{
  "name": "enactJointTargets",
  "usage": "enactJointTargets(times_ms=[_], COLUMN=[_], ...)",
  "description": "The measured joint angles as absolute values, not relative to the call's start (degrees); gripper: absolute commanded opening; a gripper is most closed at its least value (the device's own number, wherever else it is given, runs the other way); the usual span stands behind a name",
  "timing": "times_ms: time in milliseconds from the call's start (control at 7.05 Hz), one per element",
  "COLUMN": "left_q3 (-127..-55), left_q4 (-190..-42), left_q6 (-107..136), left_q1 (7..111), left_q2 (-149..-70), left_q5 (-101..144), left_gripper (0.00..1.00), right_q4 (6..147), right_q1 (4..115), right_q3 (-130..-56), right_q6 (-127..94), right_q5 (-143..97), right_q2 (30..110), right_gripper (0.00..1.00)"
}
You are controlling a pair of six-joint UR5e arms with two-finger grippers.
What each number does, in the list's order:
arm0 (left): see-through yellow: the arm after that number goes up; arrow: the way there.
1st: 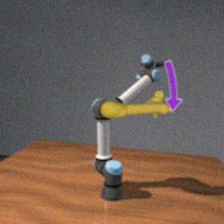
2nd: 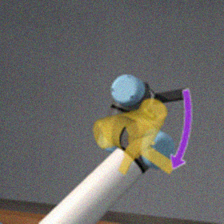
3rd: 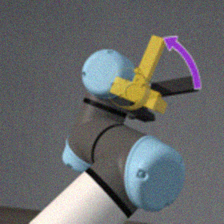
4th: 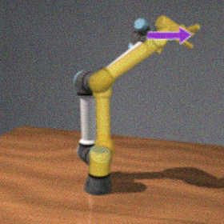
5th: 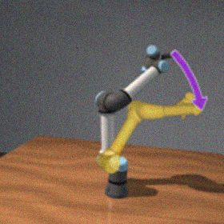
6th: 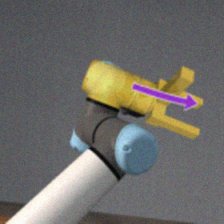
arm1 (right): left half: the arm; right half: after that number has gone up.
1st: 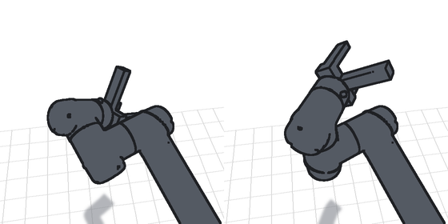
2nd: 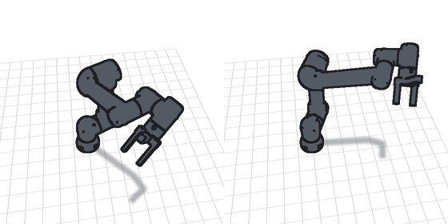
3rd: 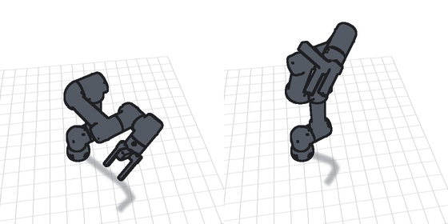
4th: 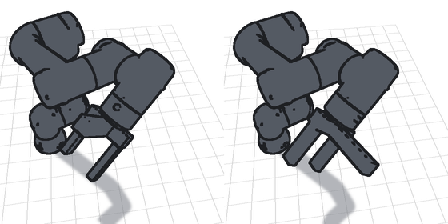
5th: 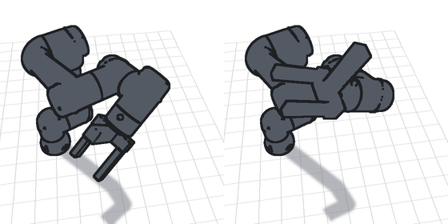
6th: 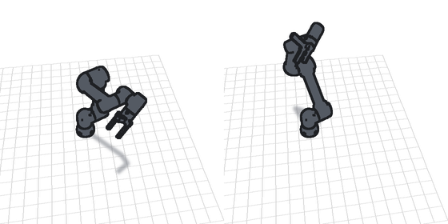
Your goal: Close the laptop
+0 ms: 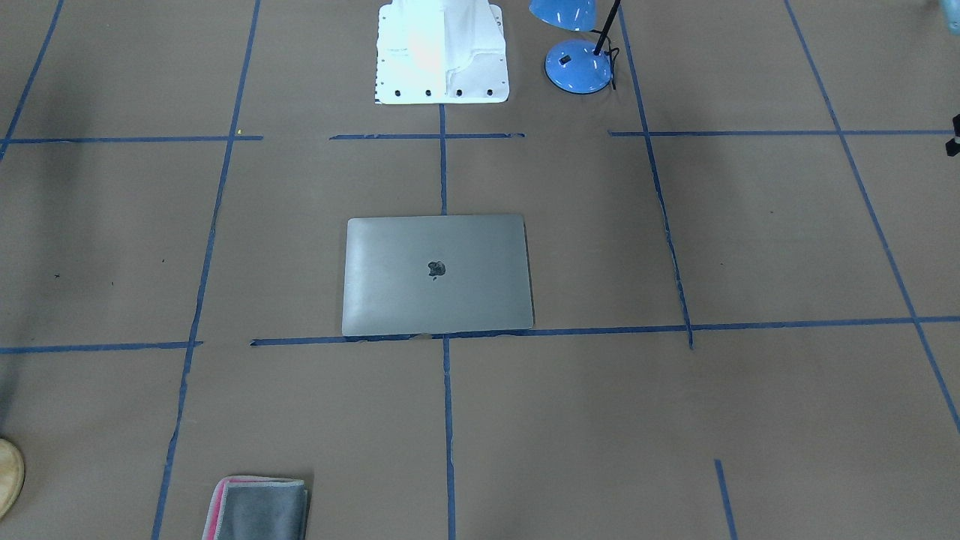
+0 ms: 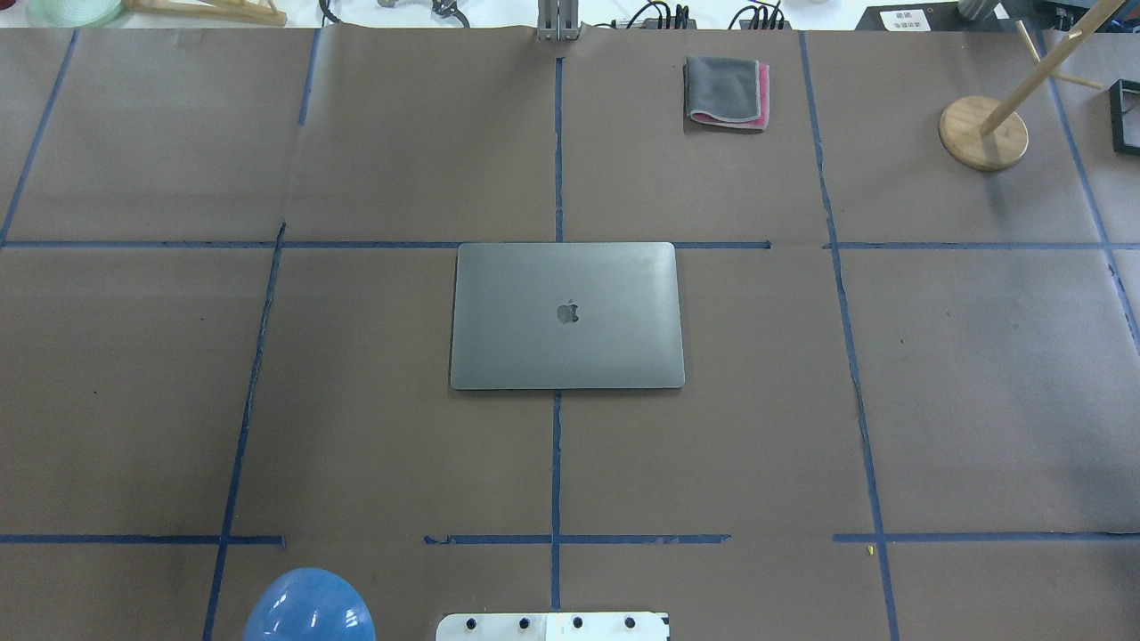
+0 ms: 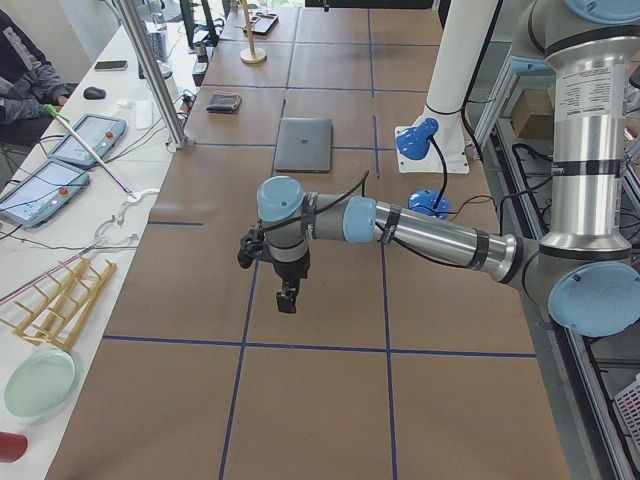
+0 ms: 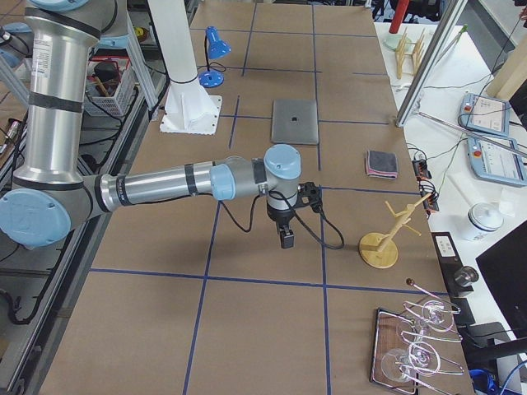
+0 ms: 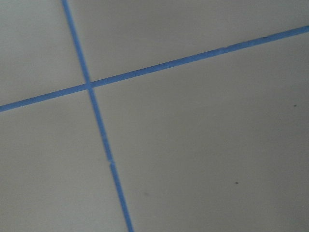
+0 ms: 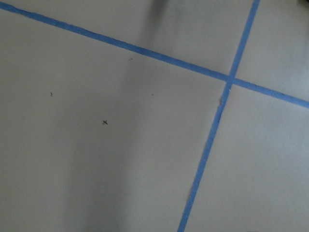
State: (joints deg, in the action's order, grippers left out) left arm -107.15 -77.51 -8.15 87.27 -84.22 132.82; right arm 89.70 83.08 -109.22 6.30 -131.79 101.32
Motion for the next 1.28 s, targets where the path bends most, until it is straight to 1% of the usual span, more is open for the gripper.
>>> enactJointTargets(times_ms=[284, 567, 1277], left_q3=[-105.6, -105.5, -105.5], left_q4=[-77.2, -77.3, -77.2], left_q6=[-10.2, -10.4, -10.3], left_q1=[90.1, 90.6, 90.5], left_q2=[-81.1, -78.9, -77.9], left_q5=[136.1, 136.8, 135.2], left_gripper=[1.0, 1.0, 1.0], right_q4=[89.3, 89.1, 89.1], right_q1=[86.5, 87.0, 87.1], right_q3=[-107.0, -106.4, -106.2], right_q6=[8.8, 6.9, 4.6], right_q5=[-133.9, -134.2, -134.3], right_q2=[104.1, 104.6, 104.6], right_gripper=[0.99, 0.99, 0.99])
